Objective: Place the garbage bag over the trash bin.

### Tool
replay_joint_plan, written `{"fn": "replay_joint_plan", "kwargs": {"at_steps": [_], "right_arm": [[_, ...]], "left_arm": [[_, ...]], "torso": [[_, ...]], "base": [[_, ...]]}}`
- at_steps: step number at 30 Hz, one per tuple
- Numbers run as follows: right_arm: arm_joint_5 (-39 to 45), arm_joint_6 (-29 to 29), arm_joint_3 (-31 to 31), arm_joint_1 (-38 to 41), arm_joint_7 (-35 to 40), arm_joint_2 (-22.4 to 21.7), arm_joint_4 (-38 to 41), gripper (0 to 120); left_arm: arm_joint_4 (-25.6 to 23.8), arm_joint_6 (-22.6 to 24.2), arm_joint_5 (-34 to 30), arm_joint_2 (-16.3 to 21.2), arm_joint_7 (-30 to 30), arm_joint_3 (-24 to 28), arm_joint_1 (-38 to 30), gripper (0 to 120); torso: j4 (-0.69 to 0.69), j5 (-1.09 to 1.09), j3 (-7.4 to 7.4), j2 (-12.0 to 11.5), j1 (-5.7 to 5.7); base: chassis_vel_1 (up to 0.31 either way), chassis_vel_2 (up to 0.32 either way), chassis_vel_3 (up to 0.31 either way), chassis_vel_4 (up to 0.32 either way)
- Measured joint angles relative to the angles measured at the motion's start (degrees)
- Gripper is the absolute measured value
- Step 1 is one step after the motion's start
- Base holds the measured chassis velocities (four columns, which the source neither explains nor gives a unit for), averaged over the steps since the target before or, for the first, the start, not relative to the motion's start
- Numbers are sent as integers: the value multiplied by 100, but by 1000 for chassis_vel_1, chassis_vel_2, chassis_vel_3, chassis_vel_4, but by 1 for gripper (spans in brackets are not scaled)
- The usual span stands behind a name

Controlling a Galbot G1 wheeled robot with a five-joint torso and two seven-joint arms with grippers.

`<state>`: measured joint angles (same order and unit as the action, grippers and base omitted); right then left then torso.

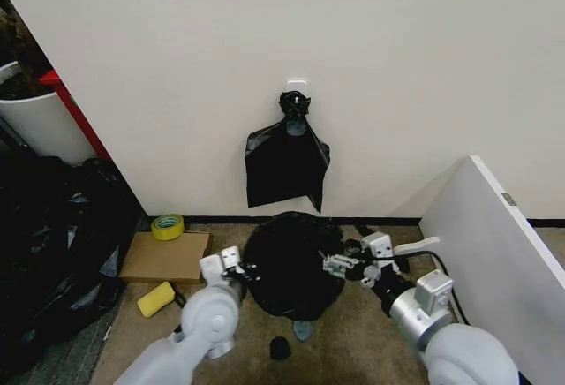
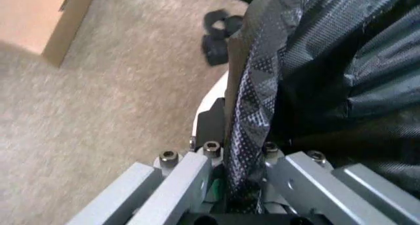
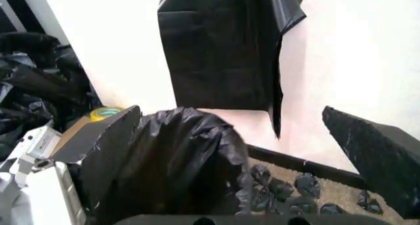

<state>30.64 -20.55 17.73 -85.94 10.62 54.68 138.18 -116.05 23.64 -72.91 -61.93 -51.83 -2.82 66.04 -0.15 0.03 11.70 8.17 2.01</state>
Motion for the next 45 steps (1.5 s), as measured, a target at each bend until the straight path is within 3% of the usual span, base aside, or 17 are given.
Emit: {"fn": "replay_joint_plan", "kwargs": {"at_steps": [11, 15, 20, 22, 24, 29, 35, 36, 39, 42, 45], "right_arm": [[-256, 90, -43, -142, -62, 180, -70, 100], [-273, 109, -42, -149, -63, 180, -106, 100], [-313, 139, -41, -155, -70, 211, -159, 100], [-314, 139, -42, -154, -70, 212, -161, 100], [-314, 140, -41, -148, -72, 218, -167, 100], [-314, 158, -27, -157, -79, 230, -177, 100], [-296, 268, 3, -158, -90, 272, -244, 100], [-296, 268, 3, -158, -90, 272, -244, 100], [-293, 394, 7, -163, -90, 346, -313, 100], [-301, 522, 78, -202, -91, 436, -364, 100], [-550, 1061, 332, -325, -93, 734, -623, 100]], "left_arm": [[279, 125, -217, -134, -98, -53, 20, 1], [308, 131, -215, -126, -106, -52, 25, 10], [311, 163, -236, -95, -80, -65, 14, 32], [307, 165, -236, -94, -78, -66, 13, 34], [235, 198, -230, -82, -62, -69, 16, 46], [156, 249, -208, -37, -41, -76, 43, 58], [2, 340, 61, 57, 207, -127, 101, 85], [2, 340, 61, 57, 207, -127, 101, 85], [-256, 430, 556, 202, 574, -183, 217, 98], [-410, 433, 885, 281, 730, -241, 303, 100], [-654, -82, 2134, 395, 1388, -347, 733, 100]], "torso": [[0, -1, 0, 0, 0], [-1, 0, 0, 0, 0], [0, 0, 0, 0, 0], [0, 0, 0, 0, 0], [0, 0, 0, 0, 0], [0, 0, 0, 0, 0], [0, 0, 0, 0, 0], [0, 0, 0, 0, 0], [0, -1, 0, 0, 0], [-1, -1, 0, 0, 0], [0, 0, 0, 0, 0]], "base": [[0, 0, 0, 0], [0, 0, 0, 0], [0, 0, 0, 0], [0, 0, 0, 0], [0, 0, 0, 0], [0, 0, 0, 0], [0, 0, 0, 0], [0, 0, 0, 0], [0, 0, 0, 0], [0, 0, 0, 0], [0, 0, 0, 0]]}}
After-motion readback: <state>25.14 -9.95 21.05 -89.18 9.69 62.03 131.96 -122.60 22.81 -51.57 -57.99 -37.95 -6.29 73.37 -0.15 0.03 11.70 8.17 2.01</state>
